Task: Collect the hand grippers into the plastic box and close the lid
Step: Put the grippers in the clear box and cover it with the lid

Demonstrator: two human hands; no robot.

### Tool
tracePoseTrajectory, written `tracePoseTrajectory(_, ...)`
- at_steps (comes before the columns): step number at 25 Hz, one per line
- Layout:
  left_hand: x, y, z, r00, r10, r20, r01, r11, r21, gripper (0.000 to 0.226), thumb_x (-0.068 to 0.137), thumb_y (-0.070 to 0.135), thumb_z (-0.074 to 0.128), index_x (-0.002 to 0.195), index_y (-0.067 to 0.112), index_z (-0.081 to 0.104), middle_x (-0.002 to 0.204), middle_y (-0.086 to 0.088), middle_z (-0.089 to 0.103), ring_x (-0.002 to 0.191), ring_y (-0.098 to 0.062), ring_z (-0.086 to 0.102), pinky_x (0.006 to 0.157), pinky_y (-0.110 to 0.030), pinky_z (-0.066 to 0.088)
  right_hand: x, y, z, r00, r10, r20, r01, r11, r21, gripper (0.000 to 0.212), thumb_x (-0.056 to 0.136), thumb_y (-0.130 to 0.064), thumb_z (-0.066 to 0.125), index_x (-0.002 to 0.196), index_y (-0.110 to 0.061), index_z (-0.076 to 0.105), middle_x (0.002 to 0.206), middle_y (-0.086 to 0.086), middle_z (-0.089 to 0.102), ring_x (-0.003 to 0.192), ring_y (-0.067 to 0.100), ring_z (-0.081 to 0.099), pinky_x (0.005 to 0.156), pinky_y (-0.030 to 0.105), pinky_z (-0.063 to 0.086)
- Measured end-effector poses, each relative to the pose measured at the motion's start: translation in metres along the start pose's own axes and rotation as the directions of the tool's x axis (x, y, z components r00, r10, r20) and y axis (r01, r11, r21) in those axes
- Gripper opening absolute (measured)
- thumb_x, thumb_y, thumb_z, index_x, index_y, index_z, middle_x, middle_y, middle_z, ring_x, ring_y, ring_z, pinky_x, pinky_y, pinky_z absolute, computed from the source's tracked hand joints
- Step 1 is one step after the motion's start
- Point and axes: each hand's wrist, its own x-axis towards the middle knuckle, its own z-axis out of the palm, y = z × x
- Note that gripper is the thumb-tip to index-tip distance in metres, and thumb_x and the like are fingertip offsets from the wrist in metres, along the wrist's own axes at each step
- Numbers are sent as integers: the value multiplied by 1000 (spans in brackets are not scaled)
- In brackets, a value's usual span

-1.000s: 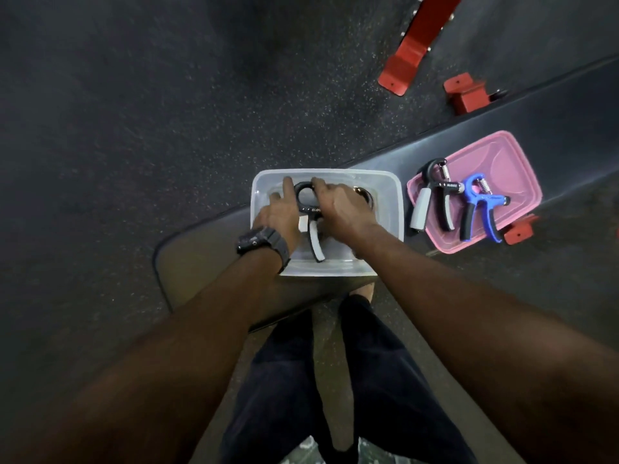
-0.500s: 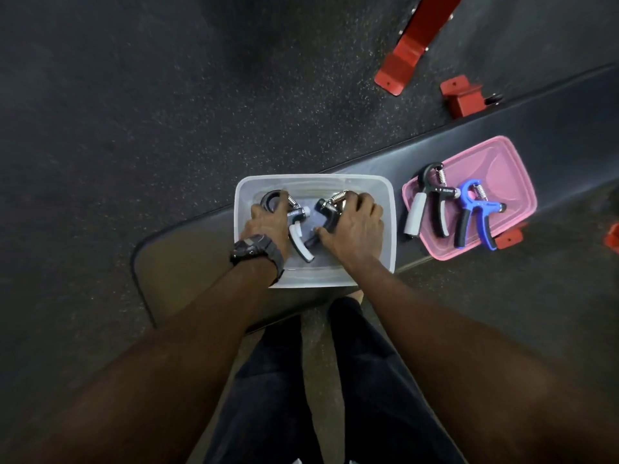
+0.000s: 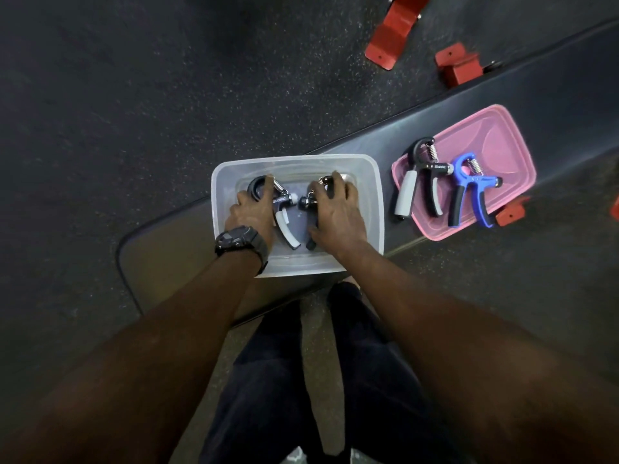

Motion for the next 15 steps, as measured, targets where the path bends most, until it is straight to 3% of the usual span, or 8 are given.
tracePoseTrajectory(4, -6, 3, 6, 998, 5, -69, -3, 999, 40, 91, 85, 3, 55, 155, 31, 5, 137, -23, 34, 117, -44, 44, 82, -50, 48, -4, 0, -2, 999, -27, -24, 27, 1000, -7, 87, 77, -21, 80, 150, -17, 32, 163, 19, 12, 148, 45, 16, 112, 53, 38)
tracePoseTrajectory(7, -14, 10, 10, 978, 108, -176, -90, 990, 108, 87, 79, 27, 61, 153, 27, 14, 154, -20, 20, 139, -43, 27, 99, -54, 44, -13, 6, -6, 998, -35, -56, 32, 998, -52, 89, 78, -42, 78, 148, -15, 31, 163, 19, 15, 147, 43, 20, 111, 50, 38)
tracePoseTrajectory(11, -12, 13, 28, 984, 176, 1, -176, 982, 69, 91, 90, 51, 56, 157, 31, -3, 166, -13, -10, 153, -37, -5, 120, -55, 20, -19, 12, 0, 999, -49, 20, 50, 997, -60, 94, 80, -43, 76, 152, -14, 22, 164, 20, 5, 145, 43, 24, 111, 48, 40)
tracePoseTrajectory(15, -12, 18, 32, 990, 136, 23, -138, 986, 94, 97, 88, 51, 60, 157, 26, -4, 166, -18, -5, 153, -39, -3, 120, -57, 16, -21, 9, -3, 998, -38, 42, 40, 999, -26, 92, 83, -41, 75, 152, -14, 22, 164, 21, 3, 143, 41, 29, 110, 46, 42)
